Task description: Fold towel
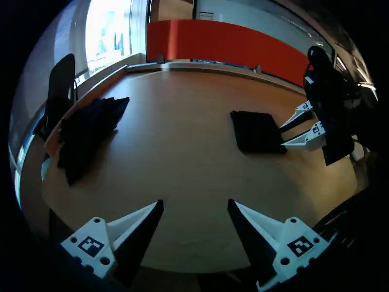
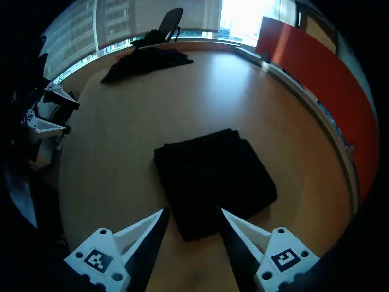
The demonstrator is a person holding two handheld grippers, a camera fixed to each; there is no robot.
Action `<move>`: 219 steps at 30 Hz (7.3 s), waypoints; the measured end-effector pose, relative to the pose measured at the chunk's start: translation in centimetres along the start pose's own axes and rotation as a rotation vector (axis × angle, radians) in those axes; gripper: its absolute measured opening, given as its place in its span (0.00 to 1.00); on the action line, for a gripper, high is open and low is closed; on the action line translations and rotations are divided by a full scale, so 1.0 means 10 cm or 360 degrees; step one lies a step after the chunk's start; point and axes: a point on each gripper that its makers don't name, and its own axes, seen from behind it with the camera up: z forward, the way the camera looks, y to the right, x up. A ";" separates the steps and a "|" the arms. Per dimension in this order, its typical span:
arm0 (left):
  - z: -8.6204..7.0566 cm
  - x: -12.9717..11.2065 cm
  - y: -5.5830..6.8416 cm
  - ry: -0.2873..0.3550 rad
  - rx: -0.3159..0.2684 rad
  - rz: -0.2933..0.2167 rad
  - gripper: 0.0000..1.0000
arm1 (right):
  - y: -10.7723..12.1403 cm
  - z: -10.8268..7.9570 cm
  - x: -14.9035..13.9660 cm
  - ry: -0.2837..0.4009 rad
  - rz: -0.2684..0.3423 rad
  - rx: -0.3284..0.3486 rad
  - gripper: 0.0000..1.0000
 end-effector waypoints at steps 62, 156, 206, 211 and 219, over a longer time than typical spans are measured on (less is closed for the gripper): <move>-0.04 -0.01 0.04 0.0007 -0.0025 0.0010 0.98 | 0.11 -0.09 -0.32 -0.0015 0.0261 -0.0166 0.04; 0.06 0.60 0.70 0.0078 -0.0187 0.0233 0.98 | 3.01 -3.30 -1.73 -0.0092 0.0595 -0.0792 0.04; 0.05 0.66 0.82 0.0107 -0.0232 0.0284 0.98 | 2.08 -3.46 -3.19 -0.0370 0.0858 -0.0811 0.04; 0.05 0.65 0.81 0.0102 -0.0229 0.0291 0.98 | 2.01 -3.45 -3.36 -0.0396 0.0910 -0.0796 0.04; 0.04 0.66 0.82 0.0093 -0.0223 0.0309 0.98 | 1.91 -3.40 -3.66 -0.0469 0.0979 -0.0765 0.04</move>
